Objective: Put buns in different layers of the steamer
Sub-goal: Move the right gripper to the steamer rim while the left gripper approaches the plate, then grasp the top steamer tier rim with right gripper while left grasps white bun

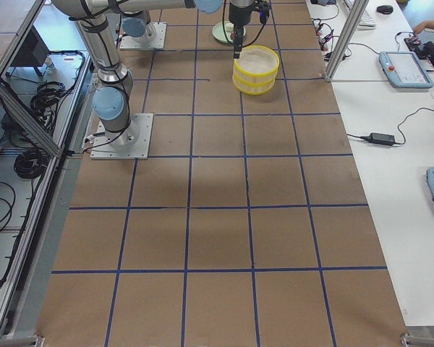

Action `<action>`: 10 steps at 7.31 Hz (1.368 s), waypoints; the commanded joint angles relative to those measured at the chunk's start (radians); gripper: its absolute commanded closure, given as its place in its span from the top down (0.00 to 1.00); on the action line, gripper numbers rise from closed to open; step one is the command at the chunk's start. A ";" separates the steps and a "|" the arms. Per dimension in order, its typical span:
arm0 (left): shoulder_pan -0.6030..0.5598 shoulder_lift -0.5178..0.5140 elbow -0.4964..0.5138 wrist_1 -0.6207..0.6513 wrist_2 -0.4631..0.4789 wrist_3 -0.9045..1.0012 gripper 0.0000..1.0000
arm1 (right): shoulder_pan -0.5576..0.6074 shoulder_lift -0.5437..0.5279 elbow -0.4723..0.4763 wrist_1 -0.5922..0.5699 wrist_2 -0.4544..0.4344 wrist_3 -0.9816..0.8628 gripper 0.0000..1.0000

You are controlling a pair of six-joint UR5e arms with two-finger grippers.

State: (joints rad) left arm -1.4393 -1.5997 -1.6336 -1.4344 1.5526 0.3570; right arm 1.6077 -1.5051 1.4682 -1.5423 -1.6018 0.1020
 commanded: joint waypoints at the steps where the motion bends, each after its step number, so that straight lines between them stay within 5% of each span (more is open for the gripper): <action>1: 0.120 -0.026 -0.069 0.008 0.004 0.069 1.00 | 0.102 0.102 0.012 -0.087 -0.017 0.098 1.00; 3: 0.148 -0.147 -0.126 0.122 0.105 0.086 1.00 | 0.193 0.236 0.018 -0.261 -0.017 0.232 1.00; 8: 0.149 -0.341 -0.176 0.285 0.107 0.088 0.99 | 0.193 0.361 0.153 -0.618 -0.010 0.259 0.93; 10: 0.148 -0.342 -0.202 0.295 0.106 0.085 0.87 | 0.193 0.376 0.164 -0.637 -0.003 0.254 0.38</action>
State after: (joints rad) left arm -1.2910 -1.9372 -1.8170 -1.1498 1.6578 0.4430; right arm 1.8009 -1.1373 1.6222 -2.1575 -1.6102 0.3577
